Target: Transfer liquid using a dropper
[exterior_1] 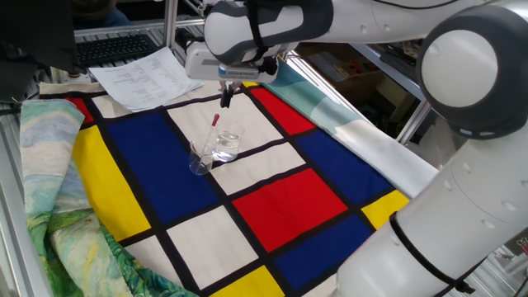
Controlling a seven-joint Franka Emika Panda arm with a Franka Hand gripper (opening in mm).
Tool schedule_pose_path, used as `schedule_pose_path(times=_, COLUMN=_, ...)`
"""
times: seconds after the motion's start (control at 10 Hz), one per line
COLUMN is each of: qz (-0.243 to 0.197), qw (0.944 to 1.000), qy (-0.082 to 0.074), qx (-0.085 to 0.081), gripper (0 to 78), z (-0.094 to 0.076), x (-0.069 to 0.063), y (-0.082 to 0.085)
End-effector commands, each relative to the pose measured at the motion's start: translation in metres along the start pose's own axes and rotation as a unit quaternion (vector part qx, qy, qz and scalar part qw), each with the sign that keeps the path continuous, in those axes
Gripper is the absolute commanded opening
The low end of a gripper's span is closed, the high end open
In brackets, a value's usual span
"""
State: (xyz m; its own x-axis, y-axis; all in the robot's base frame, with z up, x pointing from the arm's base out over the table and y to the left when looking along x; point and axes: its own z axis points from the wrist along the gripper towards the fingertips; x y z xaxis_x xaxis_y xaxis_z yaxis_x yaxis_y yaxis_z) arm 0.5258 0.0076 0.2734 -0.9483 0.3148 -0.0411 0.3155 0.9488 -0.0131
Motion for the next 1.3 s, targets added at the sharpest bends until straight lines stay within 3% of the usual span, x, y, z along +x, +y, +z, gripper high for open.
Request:
schedule_pose_path(times=0.1, qz=0.0, qw=1.0, qy=-0.005, qx=-0.002, gripper=0.0, z=0.0056, x=-0.0002, y=-0.0008)
schedule_pose_path(times=0.7, qz=0.002, qw=0.9998, qy=-0.021, qx=-0.002, gripper=0.0, z=0.0099, x=0.0005, y=-0.0014)
schedule_pose_path(times=0.9, qz=-0.001, qw=0.9999, qy=-0.017, qx=-0.004, gripper=0.0, z=0.0099, x=0.0005, y=-0.0014)
schedule_pose_path(times=1.0, qz=0.011, qw=0.9999, qy=-0.006, qx=-0.011, gripper=0.0, z=0.0099, x=0.0005, y=-0.0014)
schedule_pose_path(times=1.2, qz=0.03, qw=0.9995, qy=-0.003, qx=-0.009, gripper=0.0, z=0.0099, x=0.0005, y=-0.0014)
schedule_pose_path(times=1.3, qz=0.041, qw=0.9991, qy=-0.008, qx=-0.011, gripper=0.0, z=0.0099, x=0.0005, y=-0.0014)
